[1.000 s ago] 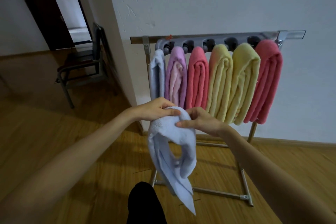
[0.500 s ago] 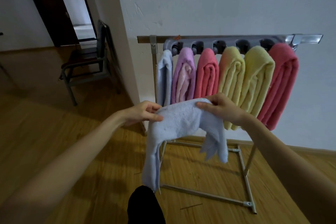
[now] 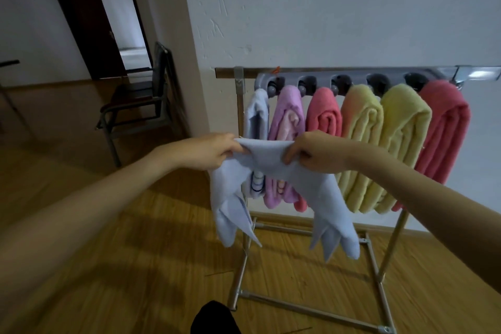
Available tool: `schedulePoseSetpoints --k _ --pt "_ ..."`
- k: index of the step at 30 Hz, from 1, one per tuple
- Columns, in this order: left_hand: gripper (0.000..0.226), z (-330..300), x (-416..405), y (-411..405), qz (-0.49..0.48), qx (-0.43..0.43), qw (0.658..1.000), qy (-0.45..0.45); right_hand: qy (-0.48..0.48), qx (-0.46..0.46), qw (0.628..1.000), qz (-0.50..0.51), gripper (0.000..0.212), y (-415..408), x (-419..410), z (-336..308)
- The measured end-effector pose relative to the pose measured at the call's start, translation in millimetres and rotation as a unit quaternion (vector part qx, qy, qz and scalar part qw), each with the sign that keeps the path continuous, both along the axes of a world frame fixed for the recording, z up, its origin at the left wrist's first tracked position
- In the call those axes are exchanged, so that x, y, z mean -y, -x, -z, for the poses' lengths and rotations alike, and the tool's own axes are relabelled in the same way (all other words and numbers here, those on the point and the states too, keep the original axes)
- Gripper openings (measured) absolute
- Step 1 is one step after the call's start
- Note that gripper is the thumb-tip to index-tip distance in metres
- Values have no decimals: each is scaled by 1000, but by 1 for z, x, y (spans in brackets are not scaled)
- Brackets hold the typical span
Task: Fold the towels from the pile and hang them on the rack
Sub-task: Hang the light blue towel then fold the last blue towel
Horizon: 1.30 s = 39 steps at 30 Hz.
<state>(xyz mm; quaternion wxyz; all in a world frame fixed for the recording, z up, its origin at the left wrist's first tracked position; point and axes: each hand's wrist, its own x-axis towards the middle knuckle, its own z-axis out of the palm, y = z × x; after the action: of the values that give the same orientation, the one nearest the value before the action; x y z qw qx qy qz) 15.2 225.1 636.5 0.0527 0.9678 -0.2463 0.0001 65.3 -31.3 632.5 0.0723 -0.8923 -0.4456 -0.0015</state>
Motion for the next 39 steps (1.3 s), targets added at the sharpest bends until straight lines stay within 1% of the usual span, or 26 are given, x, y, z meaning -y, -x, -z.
schedulePoseSetpoints --k 3,5,7,9,12,14,17,20,23,26,28,31,34,37,39 --pt "30 1 0 -1 -54 79 995 37 -58 72 995 31 45 3 -10 -9" --pt "37 2 1 -2 -75 142 984 80 -97 86 991 43 42 -2 -16 -14" --pt "43 -2 1 -6 -93 190 972 98 -121 92 986 73 45 -10 -24 -20" --pt "43 -8 -2 -13 -109 223 965 85 -144 121 975 114 48 -15 -34 -27" --pt "52 -21 -9 -23 -113 251 960 48 -203 181 950 151 40 -19 -45 -39" --pt "60 -31 -13 -32 -115 267 957 21 -241 188 938 166 38 -22 -51 -47" --pt "63 -49 -16 -48 -141 293 946 -15 -248 182 931 197 42 -29 -60 -52" --pt "65 -61 -19 -67 -169 300 938 -39 -239 169 926 237 41 -36 -67 -52" --pt "72 -65 -20 -85 -186 287 939 -46 -229 151 924 265 38 -44 -76 -52" --pt "72 -60 -22 -102 -192 267 944 -39 -225 138 924 278 44 -51 -86 -50" --pt "77 -53 -25 -115 -187 247 950 -30 -219 130 924 285 48 -57 -91 -46" --pt "81 -42 -28 -129 -184 234 955 -8 -219 112 924 293 48 -66 -99 -36" --pt "77 -30 -26 -137 -177 238 955 16 -222 90 921 307 44 -71 -108 -27" --pt "72 -17 -24 -145 -159 236 958 41 -231 52 916 325 52 -69 -112 -20" --pt "70 -8 -22 -149 -154 237 958 53 -232 71 920 307 54 -69 -111 -11"
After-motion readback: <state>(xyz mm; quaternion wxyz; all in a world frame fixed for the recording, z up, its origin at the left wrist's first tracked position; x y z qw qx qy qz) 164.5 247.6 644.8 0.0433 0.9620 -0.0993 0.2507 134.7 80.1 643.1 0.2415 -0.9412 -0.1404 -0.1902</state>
